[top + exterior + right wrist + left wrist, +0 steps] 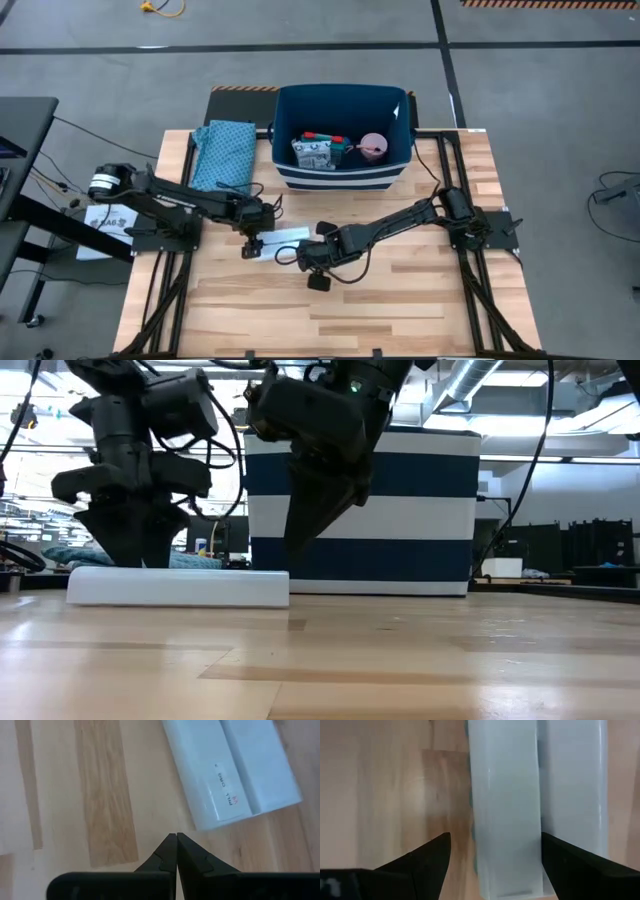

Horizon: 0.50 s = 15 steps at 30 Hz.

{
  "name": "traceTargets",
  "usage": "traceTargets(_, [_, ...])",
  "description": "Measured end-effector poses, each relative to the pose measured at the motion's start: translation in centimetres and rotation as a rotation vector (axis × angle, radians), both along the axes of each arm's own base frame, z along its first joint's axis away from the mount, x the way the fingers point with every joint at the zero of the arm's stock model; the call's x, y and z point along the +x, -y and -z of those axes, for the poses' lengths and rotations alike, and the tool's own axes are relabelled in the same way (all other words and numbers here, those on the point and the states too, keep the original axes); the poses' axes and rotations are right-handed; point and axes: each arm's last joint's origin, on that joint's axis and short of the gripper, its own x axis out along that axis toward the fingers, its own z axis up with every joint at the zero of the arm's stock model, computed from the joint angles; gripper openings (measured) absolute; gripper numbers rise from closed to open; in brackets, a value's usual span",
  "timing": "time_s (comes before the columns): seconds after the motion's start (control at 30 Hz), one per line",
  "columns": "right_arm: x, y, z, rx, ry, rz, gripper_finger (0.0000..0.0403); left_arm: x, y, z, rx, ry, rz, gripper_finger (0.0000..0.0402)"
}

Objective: Pick & place medical supplies in basket/bin
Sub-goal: Put the white pill organizer into the blue bin

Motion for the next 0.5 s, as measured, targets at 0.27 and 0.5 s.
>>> traceTargets(0.27, [-0.05,0.19,0.28,0.004,-0.01,0.002,0.0,0.39,-0.46,0.85,-0.09,-0.028,0.02,0.0265])
traceTargets(0.5, [0.0,0.2,0.26,0.003,-0.005,0.003,0.0,0.4,-0.41,0.92,-0.107,-0.025,0.046,0.0183])
